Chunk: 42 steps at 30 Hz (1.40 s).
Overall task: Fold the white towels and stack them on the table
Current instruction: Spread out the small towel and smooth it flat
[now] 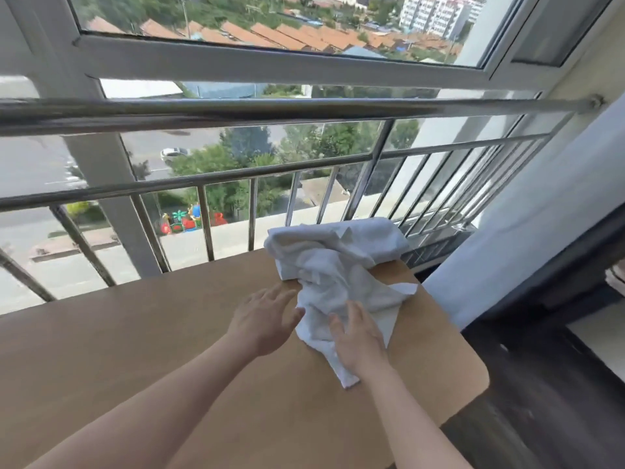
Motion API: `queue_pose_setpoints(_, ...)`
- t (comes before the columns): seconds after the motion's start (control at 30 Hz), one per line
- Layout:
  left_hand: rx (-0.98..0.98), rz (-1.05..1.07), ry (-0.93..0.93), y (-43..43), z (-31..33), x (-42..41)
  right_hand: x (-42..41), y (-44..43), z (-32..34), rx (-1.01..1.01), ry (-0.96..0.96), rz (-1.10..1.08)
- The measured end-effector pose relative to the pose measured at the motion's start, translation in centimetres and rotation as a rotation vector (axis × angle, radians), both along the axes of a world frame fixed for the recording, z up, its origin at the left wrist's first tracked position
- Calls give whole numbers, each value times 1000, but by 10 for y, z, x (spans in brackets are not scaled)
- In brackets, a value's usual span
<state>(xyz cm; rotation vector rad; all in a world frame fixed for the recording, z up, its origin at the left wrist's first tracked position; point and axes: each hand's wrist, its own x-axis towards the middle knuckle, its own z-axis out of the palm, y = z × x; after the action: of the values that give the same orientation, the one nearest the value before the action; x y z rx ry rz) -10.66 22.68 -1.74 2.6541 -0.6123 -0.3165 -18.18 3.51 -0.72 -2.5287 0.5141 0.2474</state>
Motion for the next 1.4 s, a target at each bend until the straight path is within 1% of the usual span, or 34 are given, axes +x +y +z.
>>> queue_pose_setpoints(0.17, -12, 80, -8, -48, -36, 10, 32, -39, -28, 149, -42, 56)
queue_pose_setpoints(0.23, -26, 121, -15, -67, -45, 19, 49, -56, -37, 170, -46, 89)
queue_pose_setpoints(0.37, 9, 247, -17, -95, -57, 52, 83, -83, -51, 150, -64, 148)
queue_pose_setpoints(0.47, 94, 273, -57, -106, -64, 79, 108, -89, -58, 145, -89, 194)
queue_pose_setpoints(0.57, 116, 307, -78, -111, -68, 102, 130, -86, -63, 84, -157, 267)
queue_pose_setpoints(0.67, 79, 353, -113, -112, -72, 111, 141, -78, -70, 34, -200, 303)
queue_pose_setpoints(0.73, 44, 334, -179, -107, -69, 105, 143, -72, -76, -15, -231, 333)
queue_pose_setpoints(0.83, -65, 227, -417, -90, -60, 83, 142, -59, -80, -36, -261, 398)
queue_pose_setpoints(0.87, -90, 220, -439, -80, -56, 75, 141, -53, -79, -11, -270, 411)
queue_pose_setpoints(0.97, -107, 243, -386, -46, -49, 50, 134, -33, -73, 23, -281, 486)
queue_pose_setpoints(1.13, -116, 278, -340, 20, -36, -2, 111, 12, -58, -60, -84, 735)
queue_pose_setpoints(1.27, -76, 402, -280, 79, -34, -54, 80, 64, -52, -18, 52, 886)
queue_pose_setpoints(1.4, -41, 543, -190, 139, -33, -113, 35, 124, -48, -10, 71, 1000)
